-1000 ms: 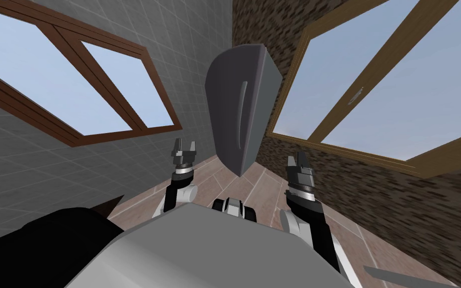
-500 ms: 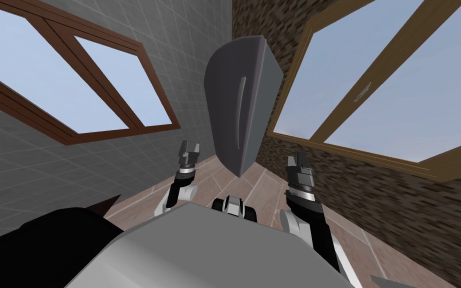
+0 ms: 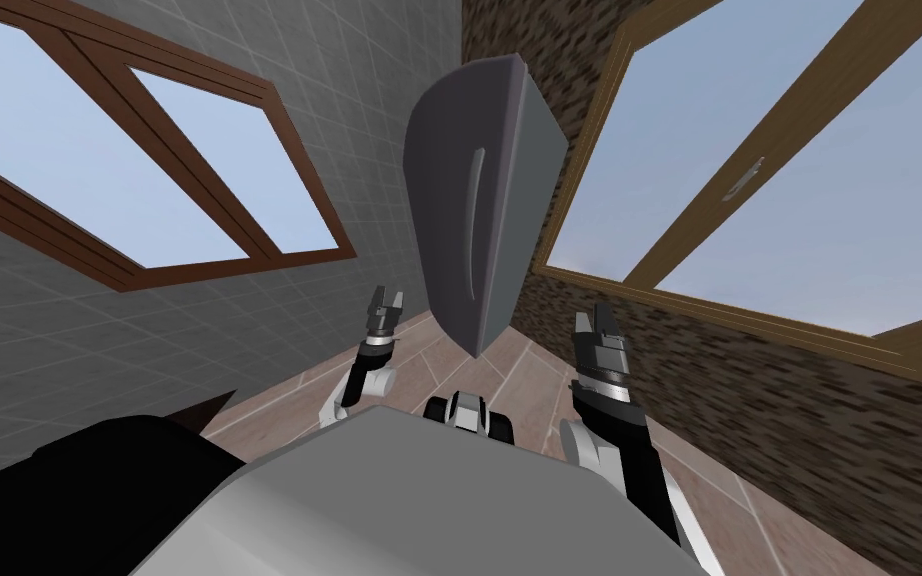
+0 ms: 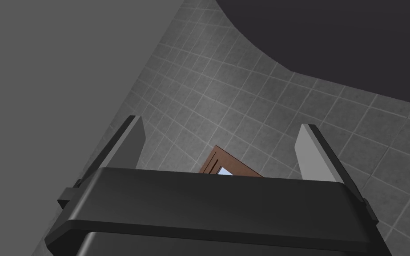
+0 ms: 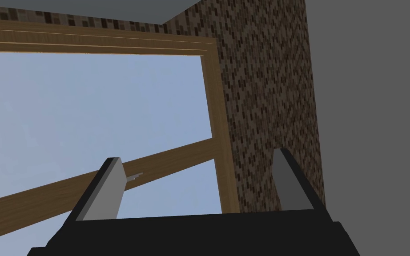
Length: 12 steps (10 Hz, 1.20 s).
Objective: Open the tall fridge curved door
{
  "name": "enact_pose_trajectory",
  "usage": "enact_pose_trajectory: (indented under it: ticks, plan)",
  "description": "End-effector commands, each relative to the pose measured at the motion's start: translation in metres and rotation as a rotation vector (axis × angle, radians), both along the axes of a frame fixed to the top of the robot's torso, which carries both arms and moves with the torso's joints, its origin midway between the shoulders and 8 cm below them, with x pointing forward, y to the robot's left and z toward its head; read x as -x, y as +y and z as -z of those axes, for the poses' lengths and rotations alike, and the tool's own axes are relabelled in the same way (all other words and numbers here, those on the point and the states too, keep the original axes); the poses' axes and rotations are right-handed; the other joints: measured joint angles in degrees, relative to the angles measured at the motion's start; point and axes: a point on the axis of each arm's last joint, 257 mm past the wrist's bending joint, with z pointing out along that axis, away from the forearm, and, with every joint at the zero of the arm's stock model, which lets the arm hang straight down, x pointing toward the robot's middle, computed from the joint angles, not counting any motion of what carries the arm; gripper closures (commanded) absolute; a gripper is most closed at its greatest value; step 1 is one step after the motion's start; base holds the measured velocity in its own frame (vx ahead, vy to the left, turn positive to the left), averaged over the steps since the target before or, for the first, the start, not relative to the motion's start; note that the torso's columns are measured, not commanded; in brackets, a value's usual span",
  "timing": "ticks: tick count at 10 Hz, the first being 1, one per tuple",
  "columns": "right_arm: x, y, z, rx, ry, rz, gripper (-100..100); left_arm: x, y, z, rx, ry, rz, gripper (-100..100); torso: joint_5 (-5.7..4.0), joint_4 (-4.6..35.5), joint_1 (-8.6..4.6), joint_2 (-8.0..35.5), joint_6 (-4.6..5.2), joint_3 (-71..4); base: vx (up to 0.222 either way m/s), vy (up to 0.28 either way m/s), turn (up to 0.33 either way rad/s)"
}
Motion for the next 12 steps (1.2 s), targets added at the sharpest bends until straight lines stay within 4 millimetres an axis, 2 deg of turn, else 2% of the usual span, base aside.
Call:
enact_pose_trajectory:
  ticks: [1,12]
  plan:
    - [0.0,0.0,0.0,0.0,0.0,0.0,0,-0.012,0.003,0.018,-0.028,0.02,-0.021,-100,0.02,0.0,0.03,0.0,0.0,0.0,0.07,-0.084,0.043]
    - [0.0,0.0,0.0,0.0,0.0,0.0,0,-0.05,0.016,0.085,-0.111,0.106,-0.092,-100,-0.03,0.0,-0.11,-0.1,0.0,-0.1,0.072,-0.075,0.028]
